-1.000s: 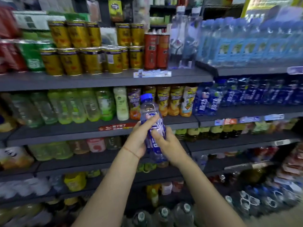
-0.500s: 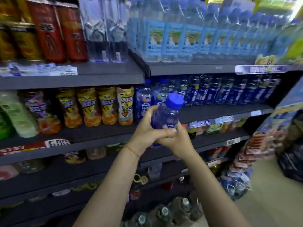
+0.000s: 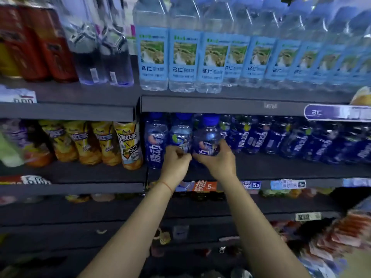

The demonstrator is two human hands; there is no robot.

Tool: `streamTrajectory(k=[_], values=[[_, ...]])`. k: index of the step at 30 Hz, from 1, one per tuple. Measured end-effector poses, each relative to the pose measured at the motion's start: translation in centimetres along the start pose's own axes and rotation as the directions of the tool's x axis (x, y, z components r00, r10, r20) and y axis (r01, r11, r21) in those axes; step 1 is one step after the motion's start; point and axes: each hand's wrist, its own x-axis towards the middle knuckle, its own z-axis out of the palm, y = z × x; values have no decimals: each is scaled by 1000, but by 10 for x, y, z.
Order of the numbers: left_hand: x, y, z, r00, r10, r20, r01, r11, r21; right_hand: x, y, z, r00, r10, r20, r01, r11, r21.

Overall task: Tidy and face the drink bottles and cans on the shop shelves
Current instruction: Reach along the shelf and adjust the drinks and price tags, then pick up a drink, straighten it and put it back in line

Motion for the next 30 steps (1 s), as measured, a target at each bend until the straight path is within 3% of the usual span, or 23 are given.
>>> streamTrajectory(k=[8, 13, 16, 19, 23, 30], values=[[-15, 4, 28, 969, -11, -248, 9, 1000, -8, 37, 30, 4, 972, -41, 231, 32, 999, 42], [-23, 3, 41, 955, -46, -293, 35, 999, -42, 37, 44, -6, 940, -29, 340, 5, 997, 73], [-30, 2, 44, 963, -62, -261, 48, 997, -62, 27, 47, -9, 945, -70, 320, 38, 994, 104], [-44, 2, 40, 978, -72, -195, 69, 997, -23, 11, 41, -14, 976, -51, 213, 17, 987, 159], [-75, -2, 2, 976, -101, -192, 108, 994, 28, -22, 23, -10, 987, -98, 130, 64, 968, 242], [-145, -38, -141, 967, -121, -223, 140, 988, 69, -125, -40, 78, 922, -105, 373, 9, 968, 251]])
